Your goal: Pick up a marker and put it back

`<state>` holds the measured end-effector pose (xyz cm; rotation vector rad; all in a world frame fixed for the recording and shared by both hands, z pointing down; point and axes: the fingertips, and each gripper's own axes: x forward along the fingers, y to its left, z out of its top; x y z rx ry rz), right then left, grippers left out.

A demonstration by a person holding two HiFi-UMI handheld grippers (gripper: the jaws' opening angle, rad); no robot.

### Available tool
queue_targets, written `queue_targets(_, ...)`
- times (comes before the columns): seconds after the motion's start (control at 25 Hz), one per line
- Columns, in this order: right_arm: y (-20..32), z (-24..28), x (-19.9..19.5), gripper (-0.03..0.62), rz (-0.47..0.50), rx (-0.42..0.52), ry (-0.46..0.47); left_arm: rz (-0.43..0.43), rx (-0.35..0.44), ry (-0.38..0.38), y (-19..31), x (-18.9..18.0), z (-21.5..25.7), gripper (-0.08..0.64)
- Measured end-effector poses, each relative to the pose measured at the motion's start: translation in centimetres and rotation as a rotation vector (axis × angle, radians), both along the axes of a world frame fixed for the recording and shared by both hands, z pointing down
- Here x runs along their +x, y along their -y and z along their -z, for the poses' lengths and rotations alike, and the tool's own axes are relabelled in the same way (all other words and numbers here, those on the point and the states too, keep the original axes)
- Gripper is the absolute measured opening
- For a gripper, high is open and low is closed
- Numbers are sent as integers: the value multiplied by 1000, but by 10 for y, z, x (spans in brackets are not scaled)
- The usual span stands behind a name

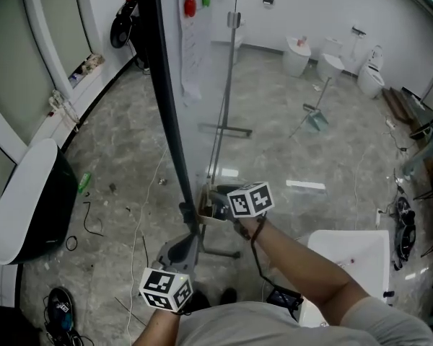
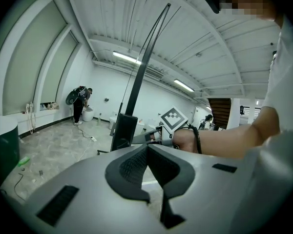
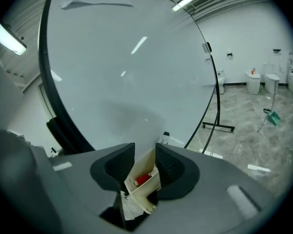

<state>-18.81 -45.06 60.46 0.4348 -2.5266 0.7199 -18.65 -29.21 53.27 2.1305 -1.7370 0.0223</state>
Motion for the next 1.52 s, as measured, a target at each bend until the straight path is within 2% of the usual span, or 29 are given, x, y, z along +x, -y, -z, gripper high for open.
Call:
queue_targets(0.32, 41, -37, -31, 107, -47, -32, -122, -14, -18, -6, 16, -26, -8, 2)
queue_targets(0.6, 52, -53, -39, 106, -60, -65, -150, -31, -29, -1, 25, -34, -10, 2)
queue_targets(0.72, 52, -56, -41, 84, -58, -58, -153, -33, -31, 1, 24, -36, -11, 2)
queue_targets(0.88, 48, -45, -44, 74, -53, -31, -116, -34, -28, -1, 22, -38, -11, 2)
queue_targets(1.04, 33, -24, -32, 67, -49, 36, -82, -41, -14, 3, 18, -29, -6, 2)
queue_targets(1.52, -17, 84, 23, 66, 5, 227, 176, -53, 88, 63, 21, 15, 47, 2)
